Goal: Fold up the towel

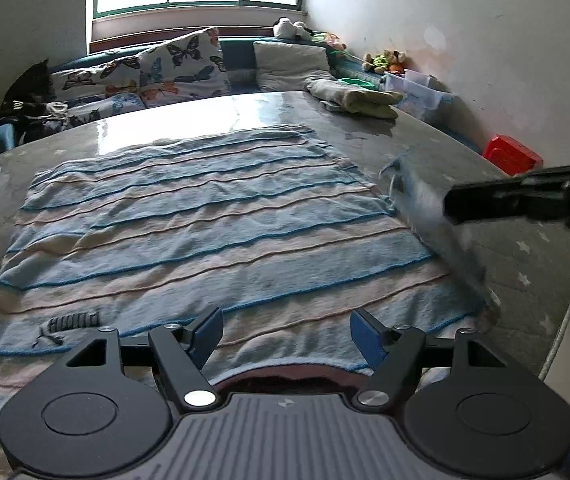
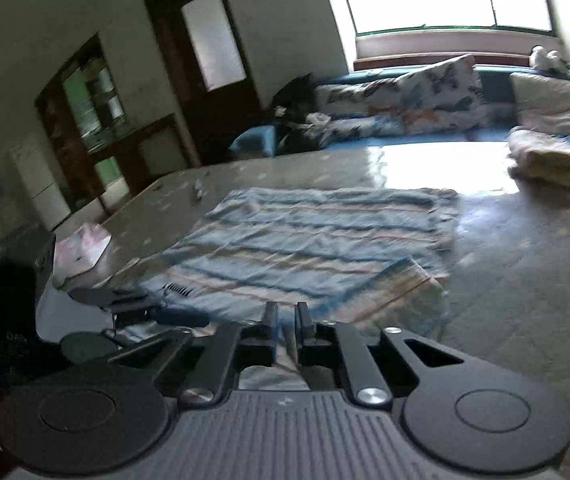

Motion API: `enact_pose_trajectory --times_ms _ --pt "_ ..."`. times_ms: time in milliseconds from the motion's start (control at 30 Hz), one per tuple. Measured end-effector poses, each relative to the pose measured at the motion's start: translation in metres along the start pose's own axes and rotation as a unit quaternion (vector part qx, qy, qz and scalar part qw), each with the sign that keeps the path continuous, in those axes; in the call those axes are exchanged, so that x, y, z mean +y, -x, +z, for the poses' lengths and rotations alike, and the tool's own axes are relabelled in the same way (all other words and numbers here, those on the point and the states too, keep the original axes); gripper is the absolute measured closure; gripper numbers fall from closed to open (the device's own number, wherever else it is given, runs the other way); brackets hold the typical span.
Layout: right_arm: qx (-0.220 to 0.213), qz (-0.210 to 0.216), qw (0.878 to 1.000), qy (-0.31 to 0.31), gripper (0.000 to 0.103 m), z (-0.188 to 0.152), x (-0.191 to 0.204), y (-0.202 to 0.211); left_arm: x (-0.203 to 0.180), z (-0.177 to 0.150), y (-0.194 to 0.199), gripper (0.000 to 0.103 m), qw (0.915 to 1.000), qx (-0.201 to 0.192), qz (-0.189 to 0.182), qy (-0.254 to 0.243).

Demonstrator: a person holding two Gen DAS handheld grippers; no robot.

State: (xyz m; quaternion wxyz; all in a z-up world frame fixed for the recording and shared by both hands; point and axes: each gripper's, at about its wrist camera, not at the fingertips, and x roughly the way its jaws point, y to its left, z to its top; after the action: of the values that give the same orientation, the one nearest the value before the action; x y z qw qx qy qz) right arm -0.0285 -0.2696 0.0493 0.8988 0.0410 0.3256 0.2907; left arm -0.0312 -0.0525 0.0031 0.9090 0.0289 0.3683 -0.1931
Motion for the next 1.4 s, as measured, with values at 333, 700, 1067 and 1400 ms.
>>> enact_pose_trajectory --times_ms 333,700,1067,1400 --pt "0.058 -0.088 0.993 0.053 0.092 0.006 -0.036 -0.062 0.031 -0.012 0.023 0.030 0.9980 -0.012 0.043 0.045" --pt "0.078 -0.090 0.990 0.077 0.077 -0.001 -0.036 -0.090 0.096 -0.039 0.081 0.030 0.9748 -0.057 0.155 0.150" --pt "0.098 -0.088 0.988 0.074 0.076 -0.004 -0.034 -0.094 0.188 -0.069 0.116 0.032 0.9004 -0.063 0.317 0.291" --pt "0.099 -0.091 0.988 0.075 0.072 -0.003 -0.034 -0.095 0.208 -0.084 0.104 0.088 0.9016 -0.048 0.292 0.315"
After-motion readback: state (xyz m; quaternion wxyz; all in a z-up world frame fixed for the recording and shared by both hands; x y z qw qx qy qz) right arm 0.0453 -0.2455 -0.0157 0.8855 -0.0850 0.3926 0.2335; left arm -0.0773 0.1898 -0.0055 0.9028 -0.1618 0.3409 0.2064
